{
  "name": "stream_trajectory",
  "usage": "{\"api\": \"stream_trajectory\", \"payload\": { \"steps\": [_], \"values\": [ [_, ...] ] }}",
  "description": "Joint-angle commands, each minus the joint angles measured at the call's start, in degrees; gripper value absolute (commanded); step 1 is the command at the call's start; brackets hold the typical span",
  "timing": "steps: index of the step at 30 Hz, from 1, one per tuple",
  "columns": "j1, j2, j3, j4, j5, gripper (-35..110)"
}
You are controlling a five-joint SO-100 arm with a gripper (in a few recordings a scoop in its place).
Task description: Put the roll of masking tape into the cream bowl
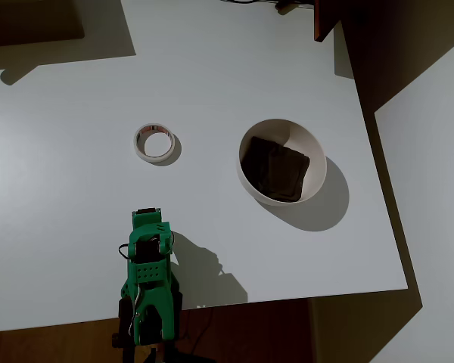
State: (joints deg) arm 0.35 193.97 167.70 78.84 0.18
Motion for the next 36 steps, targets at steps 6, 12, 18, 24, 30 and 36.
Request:
{"api": "stream_trajectory", "payload": {
  "steps": [6, 12, 18, 24, 30, 36],
  "values": [
    [-4.31, 0.26, -0.79, 0.44, -3.52, -8],
    [-3.52, 0.26, -0.79, 0.44, -2.99, -8],
    [1.93, 0.18, -0.79, 0.53, 0.44, -8],
    [3.87, 0.09, -0.79, 0.62, 1.76, -8],
    [2.37, 0.09, -0.79, 0.62, 0.53, -8],
    [2.29, 0.09, -0.79, 0.62, 0.35, -8]
  ]
}}
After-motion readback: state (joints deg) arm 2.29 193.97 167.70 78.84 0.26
